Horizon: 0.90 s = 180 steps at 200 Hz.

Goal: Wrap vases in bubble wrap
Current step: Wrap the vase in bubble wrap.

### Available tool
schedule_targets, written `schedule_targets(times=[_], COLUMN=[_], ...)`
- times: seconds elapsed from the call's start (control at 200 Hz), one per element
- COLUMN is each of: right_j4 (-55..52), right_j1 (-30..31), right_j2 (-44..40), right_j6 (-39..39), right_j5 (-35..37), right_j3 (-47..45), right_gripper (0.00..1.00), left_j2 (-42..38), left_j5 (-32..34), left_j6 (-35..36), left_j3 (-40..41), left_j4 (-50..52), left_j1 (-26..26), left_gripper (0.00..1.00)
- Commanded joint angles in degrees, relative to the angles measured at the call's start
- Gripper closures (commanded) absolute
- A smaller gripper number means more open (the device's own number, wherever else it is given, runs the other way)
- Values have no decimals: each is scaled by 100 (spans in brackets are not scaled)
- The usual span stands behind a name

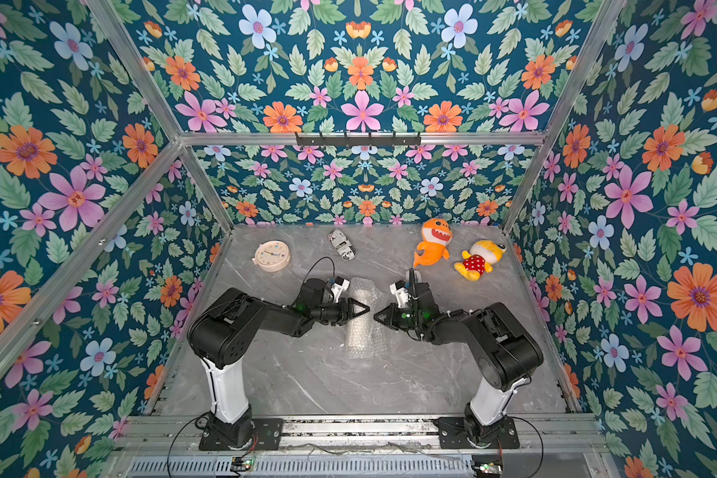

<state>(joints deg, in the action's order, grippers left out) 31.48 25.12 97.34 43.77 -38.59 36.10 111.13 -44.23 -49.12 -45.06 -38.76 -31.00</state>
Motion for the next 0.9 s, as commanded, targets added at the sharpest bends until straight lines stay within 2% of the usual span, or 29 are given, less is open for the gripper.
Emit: schedule_targets(times=[0.0, 0.225, 0.27, 0.31, 0.41, 0.895], right_j4=[173, 610, 820, 1016, 1071, 1031], right_j1=[5, 46, 60, 57, 62, 302], right_j2=[-149, -112, -76, -55, -27, 250], right_j6=[25, 218, 290, 365, 396, 395], right_j5=[-37, -277, -335, -364, -386, -415], right_j3=[77, 110, 55, -3, -26, 362], right_gripper=[98, 81, 74, 64, 58, 57], left_j2=[-30, -13, 11, 20, 40, 75], left_j5=[342, 353, 345, 332, 318, 258], left_j6=[468, 527, 518, 514, 512, 441], left_j3=[-63, -91, -91, -99, -113, -132], left_j4=[510, 633, 617, 605, 589, 510], left_j1=[15, 15, 15, 11, 15, -28], left_gripper=[62, 64, 64, 64, 65, 68])
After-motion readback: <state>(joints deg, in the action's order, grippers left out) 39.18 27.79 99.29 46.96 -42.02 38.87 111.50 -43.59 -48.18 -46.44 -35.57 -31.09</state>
